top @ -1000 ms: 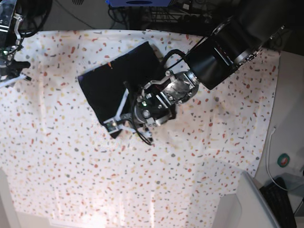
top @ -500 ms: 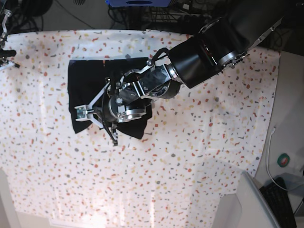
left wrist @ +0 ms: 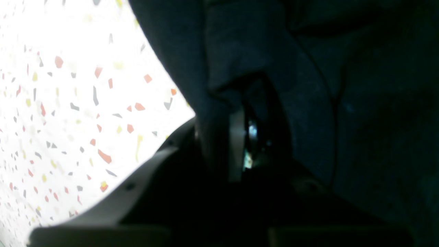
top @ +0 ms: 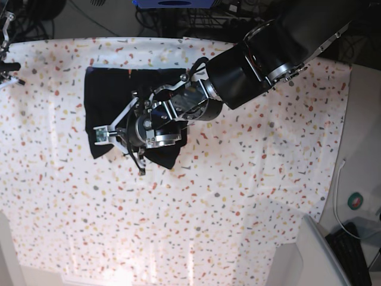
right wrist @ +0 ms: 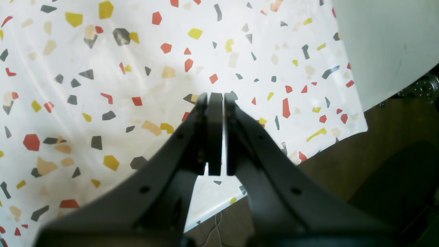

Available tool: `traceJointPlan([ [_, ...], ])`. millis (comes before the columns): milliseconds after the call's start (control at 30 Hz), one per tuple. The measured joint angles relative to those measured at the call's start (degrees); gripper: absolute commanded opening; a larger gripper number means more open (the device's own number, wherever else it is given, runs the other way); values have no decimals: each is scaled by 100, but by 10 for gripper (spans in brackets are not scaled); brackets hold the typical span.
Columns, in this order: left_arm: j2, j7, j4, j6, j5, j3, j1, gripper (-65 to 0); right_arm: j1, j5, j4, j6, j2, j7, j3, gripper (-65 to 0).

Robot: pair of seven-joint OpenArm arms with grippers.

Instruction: Layout the t-shirt on the table in an organized manner, then fold the t-shirt properly

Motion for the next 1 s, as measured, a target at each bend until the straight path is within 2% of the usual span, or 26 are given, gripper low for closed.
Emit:
traceJointPlan([
  [200, 37, 116, 92, -2, -11, -35, 0, -650, 0, 2, 0, -2, -2, 0, 0, -650],
  [233, 42, 109, 155, -2, -15, -35, 0, -611, 0, 2, 0, -2, 0, 0, -2, -650],
  [400, 81, 470, 549, 0, -31, -46, -2, -214, -2, 0, 0, 0, 0, 0, -17, -650],
  [467, 46, 627, 800, 2, -39, -46, -17, -107, 2, 4, 2, 2, 0, -2, -28, -650],
  [533, -26, 739, 997, 2, -42, -46, -39, -72, 4, 2, 2, 20, 0, 0, -31, -650],
  [633, -197, 800, 1263, -4, -50, -118, 2, -72, 20, -2, 0, 22, 26, 26, -37, -650],
  [700, -315, 844, 1602, -48, -98, -570, 179, -81, 42, -39, -136, 155, 44, 470, -42, -650],
  [733, -328, 1027, 1805, -33, -81, -896, 299, -109, 39, -28, -247, 330, 76, 745, -42, -650],
  [800, -382, 1447, 2363, -42, -55, -1600, 509, -239, 50, -20, -494, 555, 210, 1141, -68, -650],
  [833, -457, 1572, 2723, -4, -63, -1919, 621, -334, 59, -57, -529, 601, 262, 1147, -57, -650],
  [900, -680, 1727, 3532, 17, -66, -2570, 981, -571, 4, -76, -457, 719, 310, 1145, 85, -650],
  [933, -857, 1766, 3960, 33, -59, -2833, 1259, -650, -103, -46, -352, 870, 310, 1185, 269, -650],
  [1000, -1215, 1912, 4671, 39, 7, -3375, 2044, -650, -400, -39, -59, 1095, 304, 1217, 590, -650],
])
